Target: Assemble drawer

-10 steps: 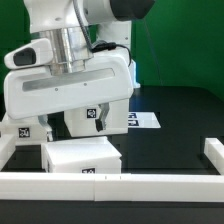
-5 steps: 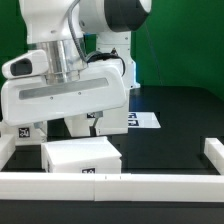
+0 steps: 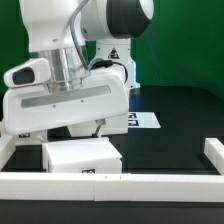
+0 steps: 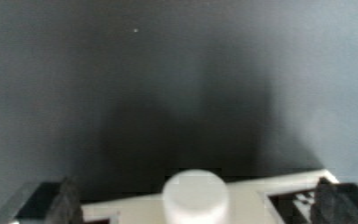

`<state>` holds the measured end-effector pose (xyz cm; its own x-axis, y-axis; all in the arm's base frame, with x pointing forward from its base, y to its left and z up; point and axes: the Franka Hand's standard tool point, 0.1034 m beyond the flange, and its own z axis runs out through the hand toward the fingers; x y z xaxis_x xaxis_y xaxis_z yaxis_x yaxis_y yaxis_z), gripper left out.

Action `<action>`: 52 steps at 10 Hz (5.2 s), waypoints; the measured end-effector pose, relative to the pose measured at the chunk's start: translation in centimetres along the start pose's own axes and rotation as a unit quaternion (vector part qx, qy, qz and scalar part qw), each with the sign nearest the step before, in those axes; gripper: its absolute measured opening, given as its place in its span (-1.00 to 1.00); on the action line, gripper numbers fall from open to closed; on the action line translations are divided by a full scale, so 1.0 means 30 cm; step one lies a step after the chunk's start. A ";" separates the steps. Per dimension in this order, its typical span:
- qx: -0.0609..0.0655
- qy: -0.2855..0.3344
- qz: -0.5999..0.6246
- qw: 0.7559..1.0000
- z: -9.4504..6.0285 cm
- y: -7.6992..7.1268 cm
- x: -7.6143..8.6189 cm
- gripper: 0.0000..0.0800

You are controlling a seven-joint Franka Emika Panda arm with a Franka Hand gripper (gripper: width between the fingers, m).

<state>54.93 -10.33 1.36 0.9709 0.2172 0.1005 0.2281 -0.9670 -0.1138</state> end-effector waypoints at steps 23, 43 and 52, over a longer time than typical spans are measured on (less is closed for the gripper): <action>0.021 -0.029 -0.453 0.891 -0.012 0.080 -0.023 -0.57; 0.016 -0.036 -0.704 0.710 -0.011 0.201 0.012 -0.36; -0.039 -0.033 -0.672 0.739 -0.271 0.127 -0.012 0.62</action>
Offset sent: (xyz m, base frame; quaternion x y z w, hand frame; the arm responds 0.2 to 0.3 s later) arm 0.0060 0.0118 0.0114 -0.0083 -0.0014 0.0404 0.9991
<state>54.84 -15.16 8.93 -0.1274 0.9916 0.0222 0.9868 0.1245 0.1034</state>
